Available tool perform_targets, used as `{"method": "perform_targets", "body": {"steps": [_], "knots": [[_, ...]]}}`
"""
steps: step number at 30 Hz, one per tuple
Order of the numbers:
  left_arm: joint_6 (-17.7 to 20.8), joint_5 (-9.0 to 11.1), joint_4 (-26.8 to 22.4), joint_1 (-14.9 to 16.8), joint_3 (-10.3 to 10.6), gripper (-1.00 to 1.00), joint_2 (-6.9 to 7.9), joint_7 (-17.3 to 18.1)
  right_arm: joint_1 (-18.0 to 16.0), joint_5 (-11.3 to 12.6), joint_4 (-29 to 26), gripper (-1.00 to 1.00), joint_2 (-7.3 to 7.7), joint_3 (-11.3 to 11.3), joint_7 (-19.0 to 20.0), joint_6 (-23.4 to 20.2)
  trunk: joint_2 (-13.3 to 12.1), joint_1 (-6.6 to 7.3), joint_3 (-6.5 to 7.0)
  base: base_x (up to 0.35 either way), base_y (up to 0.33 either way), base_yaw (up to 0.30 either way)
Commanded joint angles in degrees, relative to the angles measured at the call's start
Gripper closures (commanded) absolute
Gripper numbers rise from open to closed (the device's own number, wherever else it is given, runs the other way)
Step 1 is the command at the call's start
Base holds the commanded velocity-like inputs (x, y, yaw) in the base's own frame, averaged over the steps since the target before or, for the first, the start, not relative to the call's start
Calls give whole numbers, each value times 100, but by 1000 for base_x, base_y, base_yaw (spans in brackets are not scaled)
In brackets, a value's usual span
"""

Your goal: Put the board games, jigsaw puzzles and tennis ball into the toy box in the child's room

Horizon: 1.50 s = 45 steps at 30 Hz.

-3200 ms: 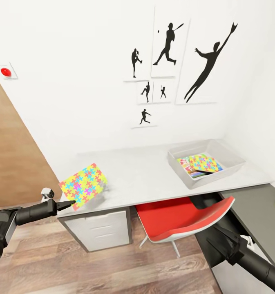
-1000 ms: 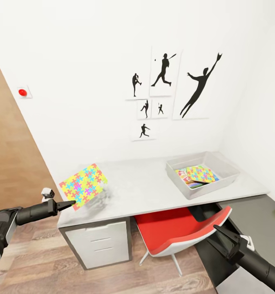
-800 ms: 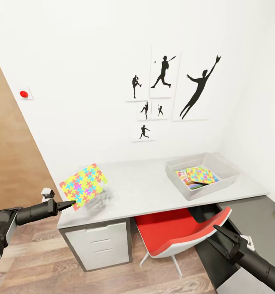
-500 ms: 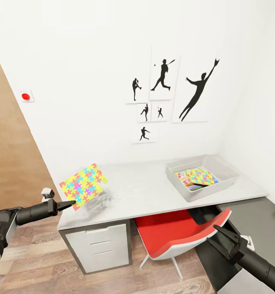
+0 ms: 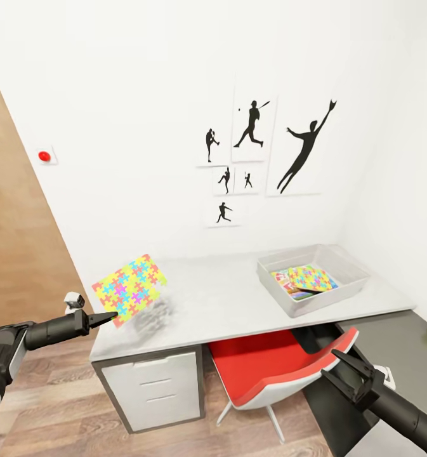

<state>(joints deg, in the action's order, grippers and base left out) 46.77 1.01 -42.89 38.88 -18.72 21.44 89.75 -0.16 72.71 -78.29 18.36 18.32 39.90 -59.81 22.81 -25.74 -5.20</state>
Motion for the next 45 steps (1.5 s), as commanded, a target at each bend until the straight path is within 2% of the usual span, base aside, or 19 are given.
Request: {"method": "perform_targets", "body": {"steps": [1, 13, 21, 45], "knots": [[60, -4, 0, 5, 0, 100, 1, 25, -2, -25, -2, -100, 1, 5, 26, -19, 11, -4, -1, 0, 0, 0], [60, -4, 0, 6, 8, 100, 1, 25, -2, -21, -2, -100, 1, 5, 35, -19, 11, -4, 113, 0, 0, 0], [59, -4, 0, 6, 8, 100, 1, 25, 2, -20, -2, -100, -6, 112, 35, -19, 11, -4, 190, 0, 0, 0], [57, -5, 0, 6, 8, 100, -7, 25, 7, -29, -2, -100, -15, 128, 35, -19, 11, -4, 389, 0, 0, 0]]}}
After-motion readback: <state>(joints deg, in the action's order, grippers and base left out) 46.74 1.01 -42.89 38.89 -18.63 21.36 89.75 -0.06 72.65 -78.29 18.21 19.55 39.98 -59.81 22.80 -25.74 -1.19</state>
